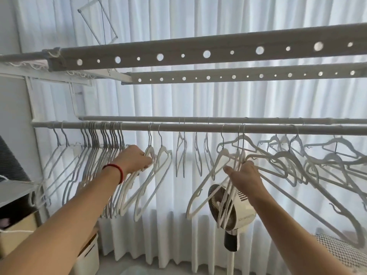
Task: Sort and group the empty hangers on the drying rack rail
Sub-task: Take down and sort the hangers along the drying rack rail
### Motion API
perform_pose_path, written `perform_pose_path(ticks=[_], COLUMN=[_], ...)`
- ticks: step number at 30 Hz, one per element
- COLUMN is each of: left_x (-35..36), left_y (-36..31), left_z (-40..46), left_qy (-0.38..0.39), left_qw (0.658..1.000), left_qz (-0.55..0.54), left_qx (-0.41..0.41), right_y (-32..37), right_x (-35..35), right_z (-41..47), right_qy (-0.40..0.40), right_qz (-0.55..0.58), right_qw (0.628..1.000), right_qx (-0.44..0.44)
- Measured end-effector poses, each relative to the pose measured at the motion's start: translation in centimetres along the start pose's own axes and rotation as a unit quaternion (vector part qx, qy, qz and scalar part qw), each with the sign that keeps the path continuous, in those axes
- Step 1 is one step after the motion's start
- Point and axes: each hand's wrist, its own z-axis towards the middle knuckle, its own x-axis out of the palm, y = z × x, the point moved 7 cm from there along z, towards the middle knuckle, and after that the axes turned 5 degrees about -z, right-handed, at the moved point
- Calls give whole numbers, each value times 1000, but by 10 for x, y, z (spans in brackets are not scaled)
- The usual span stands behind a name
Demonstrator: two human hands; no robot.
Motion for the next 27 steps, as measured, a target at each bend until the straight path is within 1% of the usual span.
perform_pose_path(ticks=[1, 2, 4, 6, 8, 10, 11, 12, 13, 14, 15, 16, 17, 18, 19, 21, 23, 25, 27], left_x=[-1, -1, 3, 7, 9, 11, 12, 14, 18, 25, 33, 42, 53, 63, 71, 77, 76, 74, 76], left_y=[-3, -5, -8, -9, -10, -13, -19, -29, -40, -53, -62, -70, -75, -77, -75, -68, -62, -57, -52], left_z=[-4, -7, -11, -12, -13, -18, -24, -29, -34, -39, -43, -45, -44, -41, -35, -20, -9, 0, 8], left_qy=[-13, -17, -6, 10, 10, -26, -55, -89, -122, -138, -124, -84, -35, 4, 26, 25, 10, 10, 30], left_qw=[999, 997, 993, 989, 980, 959, 946, 932, 919, 911, 911, 916, 921, 924, 926, 919, 909, 906, 915], left_qz=[47, 70, 111, 144, 199, 278, 314, 338, 340, 311, 257, 196, 157, 153, 179, 260, 303, 315, 297], left_qx=[13, 20, 25, 26, 29, 42, 61, 99, 159, 233, 298, 339, 355, 351, 332, 295, 288, 281, 272], right_y=[-3, -5, -6, -5, 2, 18, 27, 38, 50, 64, 77, 89, 99, 107, 110, 109, 106, 108, 110], right_x=[3, 4, 7, 9, 5, -2, -5, -8, -9, -8, -3, 5, 15, 27, 40, 66, 84, 94, 100], right_z=[1, 1, 1, -2, -7, -16, -23, -30, -37, -43, -48, -51, -50, -47, -40, -20, -2, 13, 26], right_qy=[4, 5, 9, 7, -41, -99, -121, -143, -167, -182, -181, -162, -130, -89, -45, 33, 84, 98, 87], right_qz=[8, 14, 19, 0, -54, -100, -105, -105, -104, -103, -103, -101, -99, -103, -118, -174, -224, -243, -248], right_qw=[1000, 1000, 999, 1000, 998, 989, 985, 980, 972, 962, 953, 948, 947, 950, 956, 964, 962, 960, 962], right_qx=[8, 17, 32, 30, 7, -37, -61, -89, -127, -173, -219, -256, -277, -280, -264, -196, -135, -101, -78])
